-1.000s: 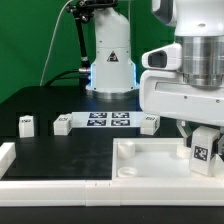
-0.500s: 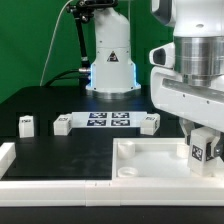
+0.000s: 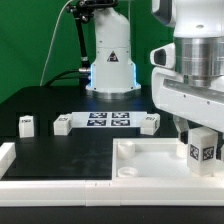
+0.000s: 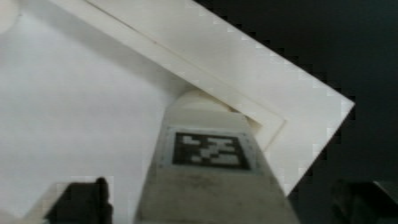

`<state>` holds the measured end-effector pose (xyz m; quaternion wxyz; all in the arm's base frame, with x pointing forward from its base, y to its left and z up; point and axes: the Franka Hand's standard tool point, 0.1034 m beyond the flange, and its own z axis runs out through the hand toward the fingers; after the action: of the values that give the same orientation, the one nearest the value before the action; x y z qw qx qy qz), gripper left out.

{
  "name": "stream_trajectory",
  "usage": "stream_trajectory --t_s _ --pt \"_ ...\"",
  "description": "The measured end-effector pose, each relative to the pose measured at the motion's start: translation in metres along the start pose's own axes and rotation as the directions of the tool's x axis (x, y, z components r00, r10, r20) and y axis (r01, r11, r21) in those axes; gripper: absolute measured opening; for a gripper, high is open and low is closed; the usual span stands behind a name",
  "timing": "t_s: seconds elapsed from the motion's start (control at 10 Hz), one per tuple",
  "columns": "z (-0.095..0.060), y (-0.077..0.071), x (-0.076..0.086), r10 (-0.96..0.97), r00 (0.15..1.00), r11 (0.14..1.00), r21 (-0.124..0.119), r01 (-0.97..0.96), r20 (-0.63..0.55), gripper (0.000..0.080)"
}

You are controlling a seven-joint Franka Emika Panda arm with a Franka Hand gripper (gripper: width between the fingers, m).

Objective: Assemble one leg

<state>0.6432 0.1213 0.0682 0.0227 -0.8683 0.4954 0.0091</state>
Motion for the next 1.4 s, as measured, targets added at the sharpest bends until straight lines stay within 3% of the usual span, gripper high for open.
stream_trajectory --t_s 0.4,0.9,1.3,1.4 --pt "0.0001 0.0000 -0.0004 -0.338 0.941 0.941 -0.002 0.338 -0.002 0.0649" --pt "0.0001 0.0002 0.0003 -0.676 0.737 0.737 -0.005 0.676 -0.001 0.0649" --pt "0.0000 0.0012 0.0028 -0.893 0.450 0.450 -0.012 0.893 0.000 0.0649" --pt "-0.0001 0.0021 0.0050 -0.947 0.322 0.322 -0.021 0.946 0.003 0.0649"
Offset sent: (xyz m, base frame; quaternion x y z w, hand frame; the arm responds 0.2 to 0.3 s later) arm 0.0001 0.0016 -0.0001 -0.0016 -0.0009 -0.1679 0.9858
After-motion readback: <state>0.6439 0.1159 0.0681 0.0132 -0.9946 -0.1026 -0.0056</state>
